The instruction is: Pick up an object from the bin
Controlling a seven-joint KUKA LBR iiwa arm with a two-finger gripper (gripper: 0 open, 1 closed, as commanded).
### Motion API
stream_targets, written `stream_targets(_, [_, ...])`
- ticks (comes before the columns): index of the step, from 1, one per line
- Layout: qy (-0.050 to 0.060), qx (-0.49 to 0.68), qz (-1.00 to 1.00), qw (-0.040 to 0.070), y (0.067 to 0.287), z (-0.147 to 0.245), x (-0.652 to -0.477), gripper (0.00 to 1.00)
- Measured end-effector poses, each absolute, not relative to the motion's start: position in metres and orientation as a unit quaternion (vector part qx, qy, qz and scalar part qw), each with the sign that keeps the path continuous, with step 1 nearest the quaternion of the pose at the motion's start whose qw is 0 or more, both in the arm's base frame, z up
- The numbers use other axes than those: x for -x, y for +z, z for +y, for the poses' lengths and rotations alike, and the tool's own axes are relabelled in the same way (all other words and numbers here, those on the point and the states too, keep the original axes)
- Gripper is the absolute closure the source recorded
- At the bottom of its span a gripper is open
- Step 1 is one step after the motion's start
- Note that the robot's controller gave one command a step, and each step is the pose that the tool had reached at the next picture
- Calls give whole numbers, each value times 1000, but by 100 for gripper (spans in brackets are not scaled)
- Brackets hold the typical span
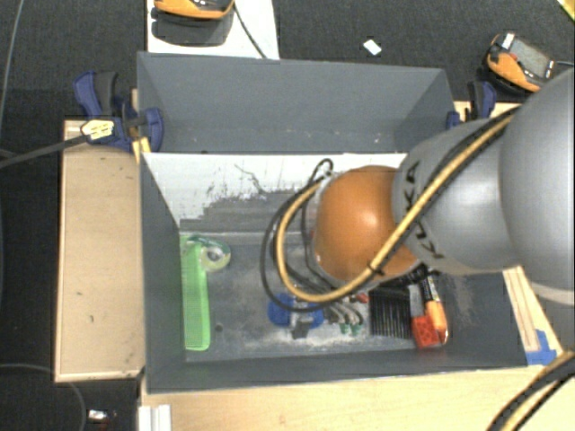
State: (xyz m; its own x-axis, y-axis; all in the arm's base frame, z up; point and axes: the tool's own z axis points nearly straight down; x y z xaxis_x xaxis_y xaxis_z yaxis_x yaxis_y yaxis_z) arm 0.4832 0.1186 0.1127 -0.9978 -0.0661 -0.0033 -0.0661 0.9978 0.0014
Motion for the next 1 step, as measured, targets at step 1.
stream_targets(1, [1,33,999,3,138,119,-484,100])
